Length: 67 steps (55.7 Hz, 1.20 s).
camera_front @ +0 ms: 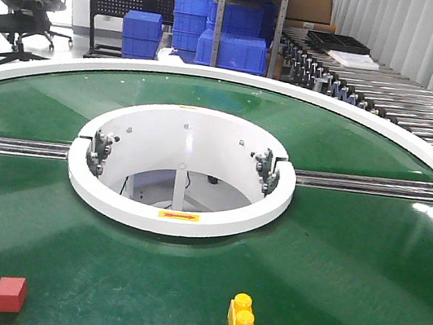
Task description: Pick red and yellow blocks into blue bin
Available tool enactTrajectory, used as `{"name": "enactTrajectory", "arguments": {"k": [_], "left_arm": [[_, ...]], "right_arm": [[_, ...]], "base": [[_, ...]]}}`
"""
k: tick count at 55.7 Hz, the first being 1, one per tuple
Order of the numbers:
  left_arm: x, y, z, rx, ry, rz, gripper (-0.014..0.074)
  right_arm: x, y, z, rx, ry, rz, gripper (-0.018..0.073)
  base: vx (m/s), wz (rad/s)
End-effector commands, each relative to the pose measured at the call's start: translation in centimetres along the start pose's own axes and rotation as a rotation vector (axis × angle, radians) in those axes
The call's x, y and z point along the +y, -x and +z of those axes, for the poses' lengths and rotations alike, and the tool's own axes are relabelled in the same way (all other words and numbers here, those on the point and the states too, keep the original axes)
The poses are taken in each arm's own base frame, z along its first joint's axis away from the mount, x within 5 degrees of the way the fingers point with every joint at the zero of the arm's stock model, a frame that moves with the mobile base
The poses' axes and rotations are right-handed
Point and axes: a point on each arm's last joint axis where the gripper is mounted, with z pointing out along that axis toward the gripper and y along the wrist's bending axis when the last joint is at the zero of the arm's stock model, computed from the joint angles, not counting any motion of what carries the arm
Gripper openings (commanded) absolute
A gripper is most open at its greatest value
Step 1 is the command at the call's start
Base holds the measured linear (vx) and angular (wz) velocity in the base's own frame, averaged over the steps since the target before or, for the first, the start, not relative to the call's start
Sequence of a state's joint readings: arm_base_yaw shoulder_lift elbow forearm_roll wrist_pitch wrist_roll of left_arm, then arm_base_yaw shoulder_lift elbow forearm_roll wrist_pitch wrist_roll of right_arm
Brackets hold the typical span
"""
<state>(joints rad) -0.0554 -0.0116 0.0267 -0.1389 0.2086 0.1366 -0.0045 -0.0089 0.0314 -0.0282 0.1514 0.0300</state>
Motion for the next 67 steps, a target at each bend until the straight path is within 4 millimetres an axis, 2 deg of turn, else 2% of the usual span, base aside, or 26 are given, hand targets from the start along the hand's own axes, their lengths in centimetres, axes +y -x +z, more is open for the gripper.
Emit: {"name": "enactTrajectory", "arguments": {"k": [1,36,46,50,55,59,63,67], "left_arm": [[0.1,1.5,-0.3,-0.113,0.014,-0.012,0.0001],[0.1,1.5,-0.3,-0.113,0.014,-0.012,0.0001],[0.2,2.2,-0.4,-0.199,0.025,-0.012,0.0001],[0.3,2.9,-0.6,-0.269,0.034,-0.014,0.0001],[0.5,4.6,-1.2,-0.450,0.056,-0.024,0.0001],[0.7,6.0,-1.9,-0.597,0.053,-0.119,0.0001],[0.8,7.6,-2.7,-0.650,0.024,-0.214,0.0001],[0.6,10.5,-3.6,-0.660,0.010,-0.210,0.0001]], "right_arm": [[0.0,0.6,-0.1,-0.085,-0.004,-0.017,-0.0011],[0.0,0.7,-0.1,-0.094,-0.004,-0.016,-0.0011],[0.0,0.8,-0.1,-0.111,-0.003,-0.014,-0.0011],[0.0,1.7,-0.2,-0.209,0.001,0.005,-0.0011],[0.0,3.5,-0.8,-0.394,0.007,0.052,-0.0011],[0.0,5.5,-1.5,-0.496,0.006,0.056,-0.0011],[0.0,8.2,-2.5,-0.536,0.009,0.056,-0.0011],[0.0,11.4,-3.6,-0.542,0.006,0.022,-0.0011]], "base": [[0.00,0.00],[0.00,0.00],[0.00,0.00],[0.00,0.00],[0.00,0.00],[0.00,0.00],[0.00,0.00],[0.00,0.00]]}}
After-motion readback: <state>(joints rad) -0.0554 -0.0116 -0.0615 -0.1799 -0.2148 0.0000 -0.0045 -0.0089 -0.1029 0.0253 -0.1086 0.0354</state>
